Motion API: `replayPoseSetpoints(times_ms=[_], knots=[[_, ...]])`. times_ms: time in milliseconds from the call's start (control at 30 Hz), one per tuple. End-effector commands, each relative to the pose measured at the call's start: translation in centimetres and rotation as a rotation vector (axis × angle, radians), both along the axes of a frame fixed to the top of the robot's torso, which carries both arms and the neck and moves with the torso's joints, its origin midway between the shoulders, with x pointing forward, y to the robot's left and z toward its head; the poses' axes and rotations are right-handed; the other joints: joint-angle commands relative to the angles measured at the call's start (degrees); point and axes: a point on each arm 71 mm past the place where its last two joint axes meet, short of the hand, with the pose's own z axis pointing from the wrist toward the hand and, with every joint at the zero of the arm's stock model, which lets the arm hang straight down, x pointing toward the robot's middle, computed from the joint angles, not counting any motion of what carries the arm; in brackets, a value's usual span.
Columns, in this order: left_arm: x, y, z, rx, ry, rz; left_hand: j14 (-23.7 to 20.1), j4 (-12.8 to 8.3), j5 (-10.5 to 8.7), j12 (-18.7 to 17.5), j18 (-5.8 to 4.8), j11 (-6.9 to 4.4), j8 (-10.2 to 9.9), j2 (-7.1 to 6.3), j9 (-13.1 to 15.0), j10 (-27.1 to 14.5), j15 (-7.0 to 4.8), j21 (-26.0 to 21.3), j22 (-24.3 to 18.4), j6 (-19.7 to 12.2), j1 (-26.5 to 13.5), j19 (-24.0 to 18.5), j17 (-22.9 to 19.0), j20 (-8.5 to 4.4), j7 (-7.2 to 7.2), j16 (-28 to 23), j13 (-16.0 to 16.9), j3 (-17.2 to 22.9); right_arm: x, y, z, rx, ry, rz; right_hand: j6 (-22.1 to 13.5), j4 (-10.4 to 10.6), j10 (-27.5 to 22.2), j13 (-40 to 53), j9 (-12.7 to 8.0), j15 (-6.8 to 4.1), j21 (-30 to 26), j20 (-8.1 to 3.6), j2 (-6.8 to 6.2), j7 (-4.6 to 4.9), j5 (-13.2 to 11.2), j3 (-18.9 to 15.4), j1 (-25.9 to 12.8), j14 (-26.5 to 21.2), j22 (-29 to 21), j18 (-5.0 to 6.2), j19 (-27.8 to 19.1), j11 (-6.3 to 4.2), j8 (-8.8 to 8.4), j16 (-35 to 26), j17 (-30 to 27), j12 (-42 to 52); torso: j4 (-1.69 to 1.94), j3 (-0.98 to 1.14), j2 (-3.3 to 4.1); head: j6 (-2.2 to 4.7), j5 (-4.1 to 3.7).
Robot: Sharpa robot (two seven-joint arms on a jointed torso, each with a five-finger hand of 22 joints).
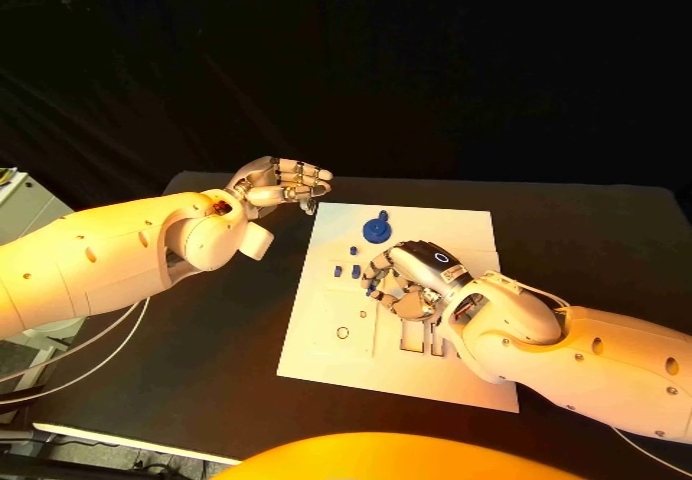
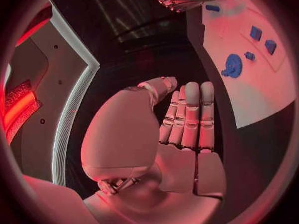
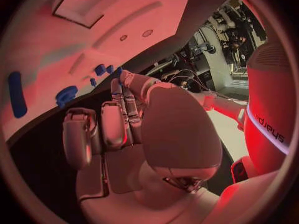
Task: Assemble the parts on the task board
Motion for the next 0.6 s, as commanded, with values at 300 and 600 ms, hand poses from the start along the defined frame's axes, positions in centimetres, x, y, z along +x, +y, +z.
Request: replayPoseSetpoints(times_ms=[300, 600], knots=[[0.2, -0.8, 0.2, -0.018, -0.015, 0.003, 0.23, -0.32, 0.24, 0.37, 0.79, 0.04, -0.15, 0.48, -0.04, -0.15, 0.08, 0.31, 0.07, -0.18, -0.24, -0.14, -0.08, 0.03, 0.08, -0.24, -0.07, -0.05, -0.5, 1.4, -1.5, -0.135, -0.011, 0.043, 0.05, -0.38, 3.17, 0.49, 0.09, -0.14, -0.26, -0.38, 0.66, 0.09, 0.25, 0.12, 0.16, 2.34, 12.61, -0.81, 3.59, -2.79, -0.01, 0.07, 0.06, 0.16, -0.09, 0.09, 0.00, -1.23, 1.84], [0.2, -0.9, 0.2, -0.019, -0.011, -0.001, 0.23, -0.32, 0.24, 0.37, 0.79, 0.04, -0.15, 0.48, -0.04, -0.15, 0.08, 0.31, 0.07, -0.18, -0.24, -0.14, -0.08, 0.03, 0.08, -0.24, -0.07, -0.05, -0.7, 1.8, -2.0, -0.165, 0.002, 0.051, 0.05, -0.40, 3.16, 0.50, 0.09, -0.13, -0.21, -0.37, 0.67, 0.11, 0.25, 0.12, 0.08, 2.32, 12.63, -0.82, 3.61, -2.77, -0.03, 0.03, -0.03, 0.13, -0.14, 0.13, -0.01, -1.73, 2.20]])
